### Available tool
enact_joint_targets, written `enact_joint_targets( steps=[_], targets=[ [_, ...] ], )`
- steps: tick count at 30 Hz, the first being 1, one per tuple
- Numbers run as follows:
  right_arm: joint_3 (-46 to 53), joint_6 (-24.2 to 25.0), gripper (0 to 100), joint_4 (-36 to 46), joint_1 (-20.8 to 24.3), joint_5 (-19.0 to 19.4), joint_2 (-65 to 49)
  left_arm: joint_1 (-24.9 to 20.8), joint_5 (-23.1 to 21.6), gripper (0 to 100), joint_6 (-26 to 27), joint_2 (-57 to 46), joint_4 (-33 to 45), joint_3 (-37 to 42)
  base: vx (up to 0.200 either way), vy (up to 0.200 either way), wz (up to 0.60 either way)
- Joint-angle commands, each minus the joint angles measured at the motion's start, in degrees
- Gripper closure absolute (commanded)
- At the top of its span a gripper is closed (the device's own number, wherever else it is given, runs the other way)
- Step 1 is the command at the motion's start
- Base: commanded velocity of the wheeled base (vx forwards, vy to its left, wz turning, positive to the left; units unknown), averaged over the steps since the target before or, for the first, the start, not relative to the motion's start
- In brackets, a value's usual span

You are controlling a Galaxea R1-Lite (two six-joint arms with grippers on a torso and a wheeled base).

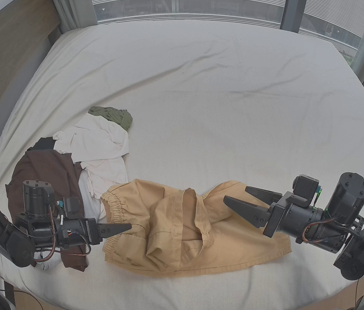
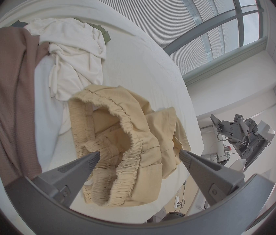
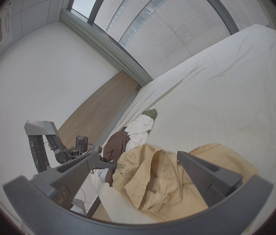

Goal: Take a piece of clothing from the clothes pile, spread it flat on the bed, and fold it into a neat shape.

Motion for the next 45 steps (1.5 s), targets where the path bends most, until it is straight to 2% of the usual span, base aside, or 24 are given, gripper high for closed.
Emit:
enact_joint_targets(
  steps=[1, 8, 15, 32, 33, 41, 45],
  targets=[
    [-0.1, 0.0, 0, 0.0, -0.2, 0.0, -0.1, -0.9, 0.1, 0, -0.7, 3.7, -3.2, 0.5, 0.0, 0.0, 0.0],
    [-0.3, -0.1, 0, 0.0, -0.9, 0.0, -0.1, -2.8, 0.3, 0, -6.9, 6.8, -14.3, 2.2, 0.0, 0.0, 0.0],
    [-0.3, -0.1, 0, 0.0, -1.0, 0.0, -0.1, -3.7, 0.4, 0, -8.3, 10.8, -23.0, 4.6, 0.0, 0.0, 0.0],
    [-0.3, -0.1, 0, 0.0, -0.9, 0.1, 0.0, -3.7, 0.5, 0, -8.4, 11.2, -24.7, 5.3, 0.0, 0.0, 0.0],
    [-0.3, -0.1, 0, 0.0, -0.9, 0.1, 0.1, -3.7, 0.5, 100, -8.4, 11.2, -24.8, 5.0, 0.0, 0.0, 0.0],
    [-0.2, -0.1, 0, -0.1, -0.8, 0.1, 0.3, -3.2, 0.4, 100, -8.3, 11.7, -25.7, 4.7, 0.0, 0.0, 0.0],
    [-0.2, 0.0, 0, -0.1, -1.0, 0.1, 0.4, -3.2, 0.5, 100, -8.4, 14.1, -30.9, 5.4, 0.0, 0.0, 0.0]
  ],
)
